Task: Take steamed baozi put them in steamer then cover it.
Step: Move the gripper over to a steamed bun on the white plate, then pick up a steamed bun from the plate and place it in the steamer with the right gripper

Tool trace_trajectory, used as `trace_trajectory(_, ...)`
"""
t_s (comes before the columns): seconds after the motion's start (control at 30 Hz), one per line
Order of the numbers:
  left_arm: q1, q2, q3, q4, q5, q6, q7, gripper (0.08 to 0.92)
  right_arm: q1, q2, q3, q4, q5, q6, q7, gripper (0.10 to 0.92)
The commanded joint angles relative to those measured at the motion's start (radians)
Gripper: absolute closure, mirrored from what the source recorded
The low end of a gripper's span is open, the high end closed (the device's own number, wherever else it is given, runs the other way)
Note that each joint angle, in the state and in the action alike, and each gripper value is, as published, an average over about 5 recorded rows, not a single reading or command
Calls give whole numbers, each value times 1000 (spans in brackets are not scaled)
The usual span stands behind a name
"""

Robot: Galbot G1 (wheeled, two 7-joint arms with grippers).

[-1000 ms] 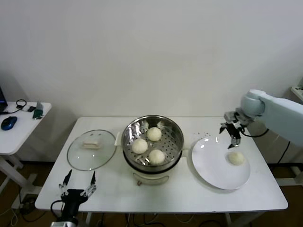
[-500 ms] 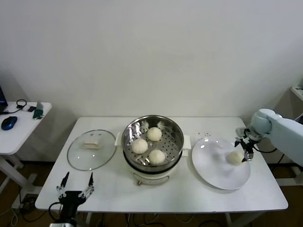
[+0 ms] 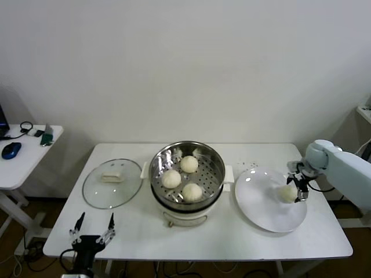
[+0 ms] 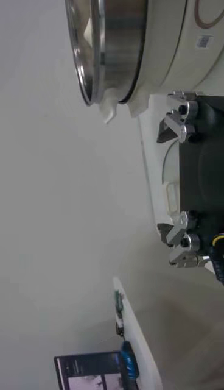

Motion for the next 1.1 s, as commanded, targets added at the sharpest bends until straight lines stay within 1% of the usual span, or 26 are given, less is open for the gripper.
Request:
trace_trajectory(0.03, -2, 1, 0, 0, 1, 1, 0, 177, -23, 22, 25, -27, -15, 8, -8, 203)
trace_trajectory(0.17, -1, 0, 0, 1, 1, 0, 0, 177, -18, 20, 22, -31, -22, 15, -23, 209)
trace_trajectory(0.33, 1, -1, -1, 3, 0, -3, 0, 177, -11, 17, 19, -37, -20, 20, -26, 267)
trace_trajectory(0.43, 1, -2, 0, 3, 0, -3, 0, 177, -8, 18, 19, -40, -13, 19, -25, 289)
trace_trajectory(0.6, 3, -1, 0, -2, 0, -4, 0, 177, 24, 13, -5, -34, 47, 3, -21, 303)
trace_trajectory(0.7, 3, -1, 1, -5, 0, -5, 0, 177, 89, 7, -60, -20, 146, -26, -12, 304)
trace_trajectory(0.87, 1, -3, 9, -9, 0, -7, 0, 177, 274, 15, -232, 17, 366, -95, 7, 304)
trace_trajectory(1.1, -2, -2, 19, -17, -3, -12, 1, 177, 599, 109, -534, 66, 726, -169, 39, 304)
